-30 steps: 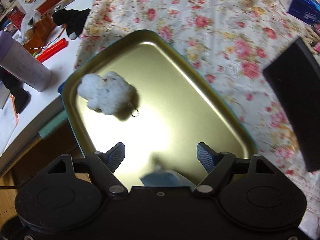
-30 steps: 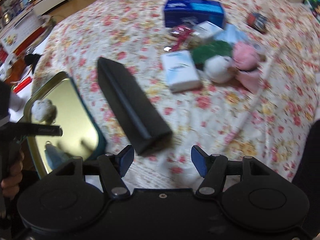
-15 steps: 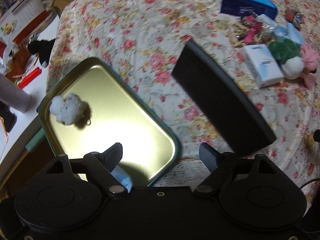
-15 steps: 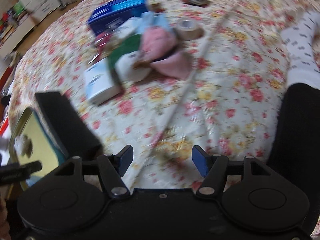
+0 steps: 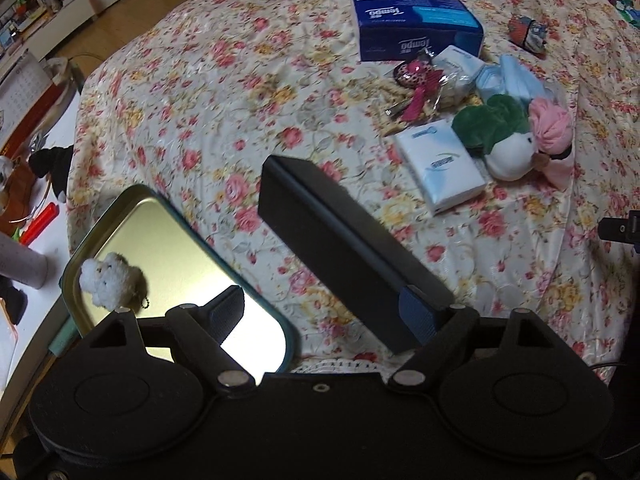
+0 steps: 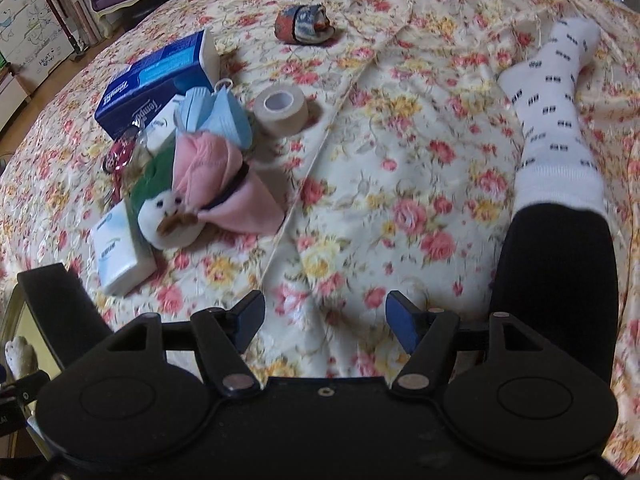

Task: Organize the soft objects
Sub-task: 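Move both open tools back over the pile of soft items, then grasp the pink keychain bag with the left tool while the right tool grasps the white tape roll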

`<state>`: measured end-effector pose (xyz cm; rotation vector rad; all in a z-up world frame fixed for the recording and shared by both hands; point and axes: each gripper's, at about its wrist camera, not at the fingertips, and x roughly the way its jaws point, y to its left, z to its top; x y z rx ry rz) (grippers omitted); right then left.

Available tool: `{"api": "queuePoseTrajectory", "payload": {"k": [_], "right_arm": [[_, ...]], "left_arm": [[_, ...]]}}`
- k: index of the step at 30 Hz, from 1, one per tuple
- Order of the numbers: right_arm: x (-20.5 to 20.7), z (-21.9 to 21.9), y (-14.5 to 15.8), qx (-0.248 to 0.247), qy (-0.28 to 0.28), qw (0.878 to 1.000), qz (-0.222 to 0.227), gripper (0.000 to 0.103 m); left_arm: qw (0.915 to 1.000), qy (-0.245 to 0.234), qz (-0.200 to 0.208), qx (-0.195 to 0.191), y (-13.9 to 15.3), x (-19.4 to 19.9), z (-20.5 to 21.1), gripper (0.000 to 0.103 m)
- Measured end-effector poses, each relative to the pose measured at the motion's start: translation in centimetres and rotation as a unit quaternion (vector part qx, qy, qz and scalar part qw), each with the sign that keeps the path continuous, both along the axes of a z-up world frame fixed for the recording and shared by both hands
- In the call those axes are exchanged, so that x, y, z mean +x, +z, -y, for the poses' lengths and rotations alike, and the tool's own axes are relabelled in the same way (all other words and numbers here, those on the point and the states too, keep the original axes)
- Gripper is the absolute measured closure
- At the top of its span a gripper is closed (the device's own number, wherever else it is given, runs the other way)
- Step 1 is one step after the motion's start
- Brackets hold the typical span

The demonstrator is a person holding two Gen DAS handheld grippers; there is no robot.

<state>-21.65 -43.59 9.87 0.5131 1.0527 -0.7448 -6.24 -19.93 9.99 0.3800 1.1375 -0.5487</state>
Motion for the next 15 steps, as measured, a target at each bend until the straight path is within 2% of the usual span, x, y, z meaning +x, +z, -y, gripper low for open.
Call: {"api": "queuePoseTrajectory", "payload": {"k": [5,15], "right_arm": [[0.7,1.1,0.1,-0.013,0.003,1.0,-0.005,0.037],[1.8,4.8,0.5,-0.018,-0.018,1.0,-0.005,0.036]], "left_arm": [[0.9999,-0.013,-0.004,-0.01,0.7,0.2,1.6,0.021],[0.9994,-0.035,0.002,-0.001,1.1,1.3,5.4,0.021]]}}
